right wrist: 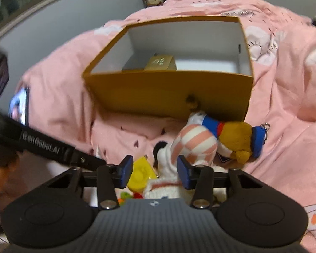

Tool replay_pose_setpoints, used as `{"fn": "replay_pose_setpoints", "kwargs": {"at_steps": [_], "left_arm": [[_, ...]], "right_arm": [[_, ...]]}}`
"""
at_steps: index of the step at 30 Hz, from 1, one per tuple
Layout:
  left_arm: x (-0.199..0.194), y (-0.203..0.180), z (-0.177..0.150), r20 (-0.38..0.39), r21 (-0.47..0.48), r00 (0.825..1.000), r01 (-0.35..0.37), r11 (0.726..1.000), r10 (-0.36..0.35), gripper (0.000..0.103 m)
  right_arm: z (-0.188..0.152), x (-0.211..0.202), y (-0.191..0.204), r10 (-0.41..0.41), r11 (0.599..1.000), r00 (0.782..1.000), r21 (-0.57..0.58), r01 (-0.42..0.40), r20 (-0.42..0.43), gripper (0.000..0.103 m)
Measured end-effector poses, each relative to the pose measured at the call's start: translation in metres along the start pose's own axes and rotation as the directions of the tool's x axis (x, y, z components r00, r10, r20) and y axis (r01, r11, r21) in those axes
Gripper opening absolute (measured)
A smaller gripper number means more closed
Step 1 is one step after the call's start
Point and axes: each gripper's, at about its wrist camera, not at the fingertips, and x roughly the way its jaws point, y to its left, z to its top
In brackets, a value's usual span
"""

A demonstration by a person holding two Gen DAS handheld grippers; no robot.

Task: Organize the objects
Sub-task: 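Withdraw both tools from the box toward the pile of items, then grasp the yellow tape measure with the right tool while the left tool grasps the Vaseline tube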

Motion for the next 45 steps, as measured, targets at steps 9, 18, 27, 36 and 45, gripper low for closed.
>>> {"fn": "replay_pose_setpoints", "kwargs": {"at_steps": [9, 18, 27, 36, 45], "left_arm": [[0.025, 0.001, -0.004, -0.037, 0.027, 0.998, -0.046, 0.999, 0.047, 0.050], [0.012, 0.012, 0.001, 0.005, -0.004, 1.000, 0.025, 1.000, -0.025, 0.024], [-0.042, 0.000, 0.020, 0.294, 0.124, 0.953, -0.113, 0.986, 0.072, 0.016], [-0.019, 0.014, 0.010, 0.192, 0.125, 0.975, -0.139, 0.982, 0.113, 0.015], [-0.013, 0.016, 0.013, 0.174, 0.143, 0.979, -0.133, 0.981, 0.107, 0.015]], "right_arm": [[-0.012, 0.005, 0.019, -0.009, 0.991, 1.000, -0.136, 0.005, -0.025, 0.043], [-0.009, 0.014, 0.027, 0.024, 0.980, 0.998, -0.196, -0.034, -0.052, 0.044], [0.012, 0.039, 0.038, 0.052, 0.956, 0.993, -0.282, -0.080, -0.105, 0.043], [0.011, 0.091, 0.046, 0.012, 0.932, 0.967, -0.349, -0.103, -0.253, 0.045], [0.003, 0.115, 0.063, -0.063, 0.876, 0.961, -0.476, -0.075, -0.269, 0.054]]}}
